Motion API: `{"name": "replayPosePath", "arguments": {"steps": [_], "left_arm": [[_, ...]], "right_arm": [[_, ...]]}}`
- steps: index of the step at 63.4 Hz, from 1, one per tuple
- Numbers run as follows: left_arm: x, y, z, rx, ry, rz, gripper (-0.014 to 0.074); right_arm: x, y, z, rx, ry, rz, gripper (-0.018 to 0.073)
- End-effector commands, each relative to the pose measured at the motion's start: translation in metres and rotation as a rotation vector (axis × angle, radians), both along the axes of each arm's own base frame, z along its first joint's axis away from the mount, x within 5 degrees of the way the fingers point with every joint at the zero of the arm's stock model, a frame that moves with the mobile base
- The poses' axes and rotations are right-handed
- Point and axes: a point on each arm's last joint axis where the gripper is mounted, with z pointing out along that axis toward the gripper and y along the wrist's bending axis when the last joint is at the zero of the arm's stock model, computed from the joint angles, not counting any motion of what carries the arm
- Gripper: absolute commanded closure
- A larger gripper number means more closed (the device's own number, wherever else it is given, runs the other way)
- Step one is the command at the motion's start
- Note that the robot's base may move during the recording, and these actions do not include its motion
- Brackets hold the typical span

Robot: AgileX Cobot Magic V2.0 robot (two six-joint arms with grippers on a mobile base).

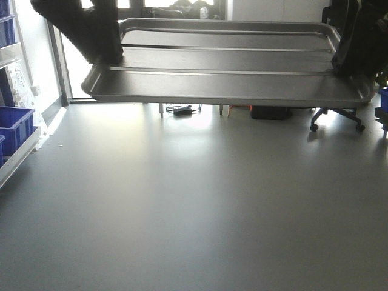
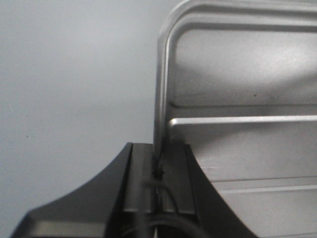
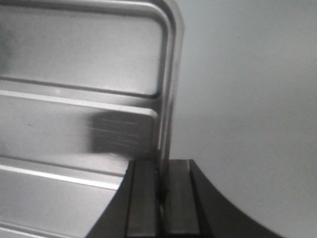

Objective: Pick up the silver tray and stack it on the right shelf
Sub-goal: 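Keep the tray held in both grippers while driving across the room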

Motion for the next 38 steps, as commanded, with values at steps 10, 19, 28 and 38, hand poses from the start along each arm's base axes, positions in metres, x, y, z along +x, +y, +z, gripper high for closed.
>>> {"name": "replayPosePath", "arguments": {"steps": [10, 19, 28, 38], "left_arm": [[-0.0021, 0.0079, 0.0224, -0.016, -0.081, 0.003, 0.0689], [-0.0023, 0.0076, 0.0224, -0.02, -0.077, 0.003, 0.0689], [-0.0023, 0.0076, 0.0224, -0.02, -0.077, 0.003, 0.0689], [-0.0023, 0.0076, 0.0224, -0.02, -0.077, 0.003, 0.0689]], "right_arm": [[-0.0006, -0.006, 0.0189, -0.03, -0.091, 0.018, 0.0503], [-0.0006, -0.006, 0.0189, -0.03, -0.091, 0.018, 0.0503], [-0.0007, -0.0061, 0.0189, -0.03, -0.09, 0.018, 0.0503], [-0.0006, -0.006, 0.0189, -0.03, -0.091, 0.018, 0.0503]]}}
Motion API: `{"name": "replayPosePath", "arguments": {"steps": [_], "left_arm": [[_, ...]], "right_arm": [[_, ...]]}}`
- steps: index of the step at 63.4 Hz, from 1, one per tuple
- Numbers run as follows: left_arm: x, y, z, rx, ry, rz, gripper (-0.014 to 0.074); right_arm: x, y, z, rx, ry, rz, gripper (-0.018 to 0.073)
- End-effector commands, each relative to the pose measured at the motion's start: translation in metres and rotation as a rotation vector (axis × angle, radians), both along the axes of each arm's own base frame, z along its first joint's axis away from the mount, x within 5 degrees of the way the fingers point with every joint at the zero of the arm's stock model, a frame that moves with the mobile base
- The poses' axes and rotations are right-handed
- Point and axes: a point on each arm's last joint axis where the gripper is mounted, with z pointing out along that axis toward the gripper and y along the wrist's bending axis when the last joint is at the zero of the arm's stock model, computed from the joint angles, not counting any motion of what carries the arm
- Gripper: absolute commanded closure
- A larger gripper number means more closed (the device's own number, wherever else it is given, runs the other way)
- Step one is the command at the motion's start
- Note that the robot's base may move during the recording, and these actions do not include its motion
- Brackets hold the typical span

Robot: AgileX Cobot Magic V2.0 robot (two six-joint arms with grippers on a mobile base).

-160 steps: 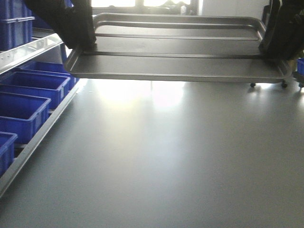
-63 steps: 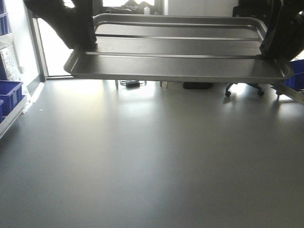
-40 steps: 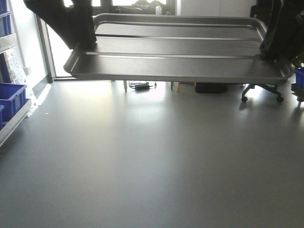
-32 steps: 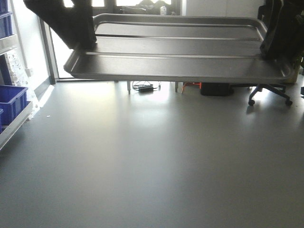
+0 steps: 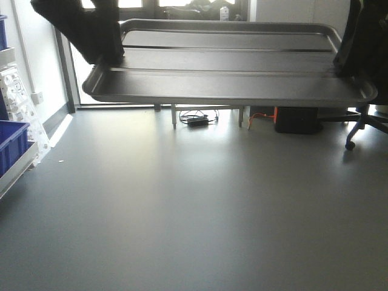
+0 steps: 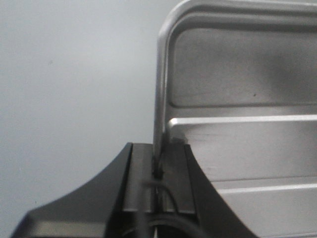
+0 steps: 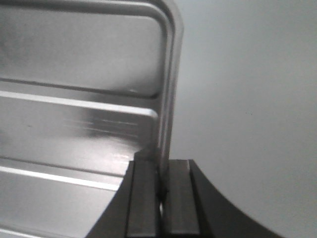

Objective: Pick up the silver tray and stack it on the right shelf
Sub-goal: 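Keep the tray held in both grippers while driving across the room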

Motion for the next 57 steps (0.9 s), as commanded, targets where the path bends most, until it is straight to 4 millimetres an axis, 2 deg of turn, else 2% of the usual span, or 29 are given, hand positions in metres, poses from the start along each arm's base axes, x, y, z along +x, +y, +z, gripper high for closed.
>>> {"name": "replayPosePath", "arguments": {"steps": [1, 57], "left_arm": [[-0.0019, 0.0084, 0.0232, -0.015, -0.087, 0.003, 0.0689], [-0.002, 0.0083, 0.0232, -0.016, -0.086, 0.003, 0.0689]], "right_arm": [[-0.0003, -0.0056, 0.0192, -0.025, -0.096, 0.019, 0.0503], [-0.0004, -0.0057, 0.0191, -0.026, -0.094, 0.019, 0.0503]]}}
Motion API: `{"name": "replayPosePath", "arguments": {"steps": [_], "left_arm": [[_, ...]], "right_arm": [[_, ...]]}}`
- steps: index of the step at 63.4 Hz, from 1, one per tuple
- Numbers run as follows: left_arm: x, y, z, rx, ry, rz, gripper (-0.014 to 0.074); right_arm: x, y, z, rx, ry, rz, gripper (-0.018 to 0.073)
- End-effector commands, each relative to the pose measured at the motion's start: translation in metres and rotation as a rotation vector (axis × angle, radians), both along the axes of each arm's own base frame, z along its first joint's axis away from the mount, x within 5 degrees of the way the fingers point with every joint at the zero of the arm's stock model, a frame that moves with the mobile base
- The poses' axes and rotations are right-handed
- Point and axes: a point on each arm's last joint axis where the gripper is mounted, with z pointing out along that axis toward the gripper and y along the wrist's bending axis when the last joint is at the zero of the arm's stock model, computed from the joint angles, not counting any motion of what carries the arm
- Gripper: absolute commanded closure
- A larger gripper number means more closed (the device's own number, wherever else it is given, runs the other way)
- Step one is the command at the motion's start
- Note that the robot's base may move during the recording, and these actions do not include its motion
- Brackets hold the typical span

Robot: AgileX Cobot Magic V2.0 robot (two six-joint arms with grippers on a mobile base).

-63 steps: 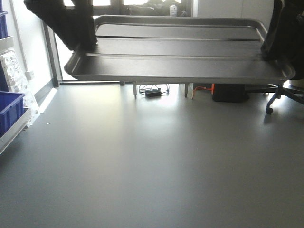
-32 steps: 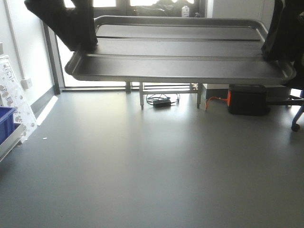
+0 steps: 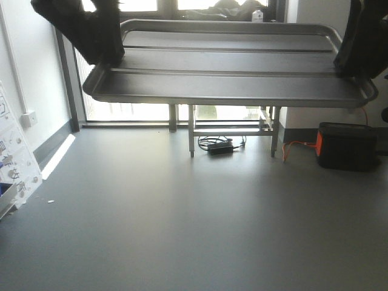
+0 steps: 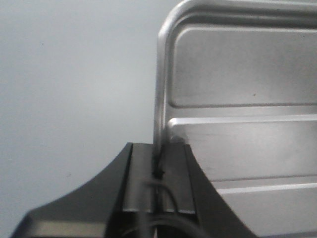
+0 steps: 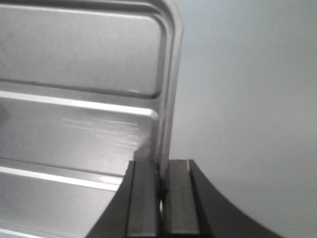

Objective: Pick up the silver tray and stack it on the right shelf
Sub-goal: 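Keep the tray held in both grippers while driving across the room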

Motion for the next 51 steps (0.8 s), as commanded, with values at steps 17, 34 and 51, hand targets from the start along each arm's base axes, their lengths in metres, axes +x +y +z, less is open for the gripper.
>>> {"name": "replayPosePath", "arguments": {"steps": [17, 34, 51], "left_arm": [[-0.0019, 0.0084, 0.0232, -0.014, -0.088, 0.003, 0.0689], [-0.0019, 0.0084, 0.0232, -0.014, -0.088, 0.003, 0.0689], [-0.0019, 0.0084, 0.0232, -0.014, -0.088, 0.003, 0.0689]], "right_arm": [[-0.0002, -0.0058, 0.0192, -0.024, -0.095, 0.018, 0.0503], [0.0, -0.0057, 0.0189, -0.024, -0.094, 0.018, 0.0503], [0.0001, -0.0056, 0.0188, -0.025, -0.093, 0.018, 0.0503]]}}
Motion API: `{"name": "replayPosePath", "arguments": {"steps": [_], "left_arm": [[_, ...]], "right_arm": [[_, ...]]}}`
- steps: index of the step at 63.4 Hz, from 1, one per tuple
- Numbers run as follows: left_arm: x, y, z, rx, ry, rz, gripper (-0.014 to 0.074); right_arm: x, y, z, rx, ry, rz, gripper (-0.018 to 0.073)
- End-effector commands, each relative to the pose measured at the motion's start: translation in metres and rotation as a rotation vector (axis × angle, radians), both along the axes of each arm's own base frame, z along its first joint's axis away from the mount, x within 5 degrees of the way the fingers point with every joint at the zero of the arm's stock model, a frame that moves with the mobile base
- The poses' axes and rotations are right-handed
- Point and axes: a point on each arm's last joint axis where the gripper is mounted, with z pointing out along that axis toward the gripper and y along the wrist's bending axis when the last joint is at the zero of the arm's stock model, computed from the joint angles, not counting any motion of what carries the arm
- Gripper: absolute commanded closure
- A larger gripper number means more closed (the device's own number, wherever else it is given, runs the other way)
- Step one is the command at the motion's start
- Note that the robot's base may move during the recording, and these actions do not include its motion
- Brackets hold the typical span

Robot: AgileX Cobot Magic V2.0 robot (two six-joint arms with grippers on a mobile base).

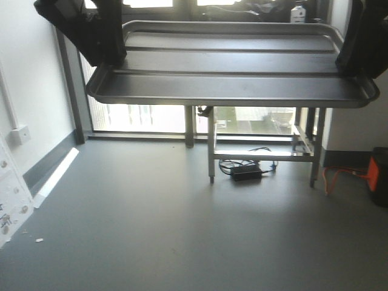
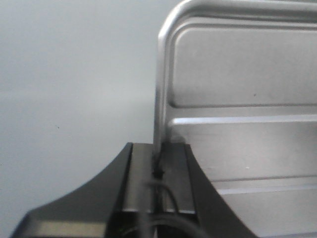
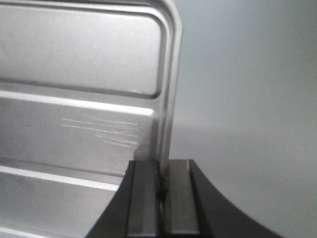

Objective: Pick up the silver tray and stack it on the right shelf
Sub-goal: 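Keep the tray held in both grippers while driving across the room, then carry the tray above the larger silver tray on the other shelf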

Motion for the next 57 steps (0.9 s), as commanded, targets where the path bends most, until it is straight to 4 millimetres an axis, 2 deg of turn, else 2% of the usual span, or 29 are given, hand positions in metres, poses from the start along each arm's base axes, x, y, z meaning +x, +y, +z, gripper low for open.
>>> {"name": "replayPosePath", "arguments": {"steps": [1, 57], "left_arm": [[-0.0027, 0.0094, 0.0243, -0.013, -0.088, 0.004, 0.0689], [-0.0027, 0.0094, 0.0243, -0.013, -0.088, 0.004, 0.0689]], "right_arm": [[0.0, -0.0054, 0.0187, -0.022, -0.092, 0.018, 0.0503], [0.0, -0.0054, 0.0187, -0.022, -0.092, 0.018, 0.0503]]}}
